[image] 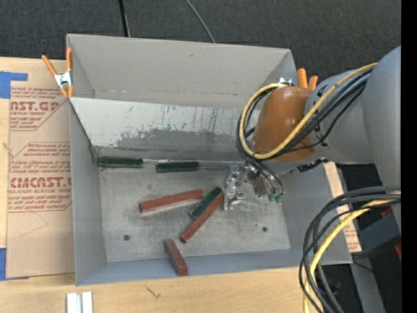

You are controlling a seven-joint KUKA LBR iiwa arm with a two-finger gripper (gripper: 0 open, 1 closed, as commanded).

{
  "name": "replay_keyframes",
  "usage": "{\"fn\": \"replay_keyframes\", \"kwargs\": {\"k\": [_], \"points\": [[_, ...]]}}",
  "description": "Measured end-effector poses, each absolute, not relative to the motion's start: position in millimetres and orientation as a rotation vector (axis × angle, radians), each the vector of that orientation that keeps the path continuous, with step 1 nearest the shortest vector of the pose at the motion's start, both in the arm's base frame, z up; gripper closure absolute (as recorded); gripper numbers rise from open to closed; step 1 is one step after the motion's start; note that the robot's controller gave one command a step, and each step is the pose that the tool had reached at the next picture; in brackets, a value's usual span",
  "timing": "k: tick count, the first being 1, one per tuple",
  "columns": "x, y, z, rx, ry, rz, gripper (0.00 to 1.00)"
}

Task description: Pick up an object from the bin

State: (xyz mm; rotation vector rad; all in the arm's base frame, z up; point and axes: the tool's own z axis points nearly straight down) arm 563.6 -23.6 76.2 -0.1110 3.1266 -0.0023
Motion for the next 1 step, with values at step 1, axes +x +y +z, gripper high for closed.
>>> {"fn": "replay_keyframes", "kwargs": {"k": [1], "points": [[560.2,-23.3,72.8,-0.112,3.137,-0.001,0.00]]}}
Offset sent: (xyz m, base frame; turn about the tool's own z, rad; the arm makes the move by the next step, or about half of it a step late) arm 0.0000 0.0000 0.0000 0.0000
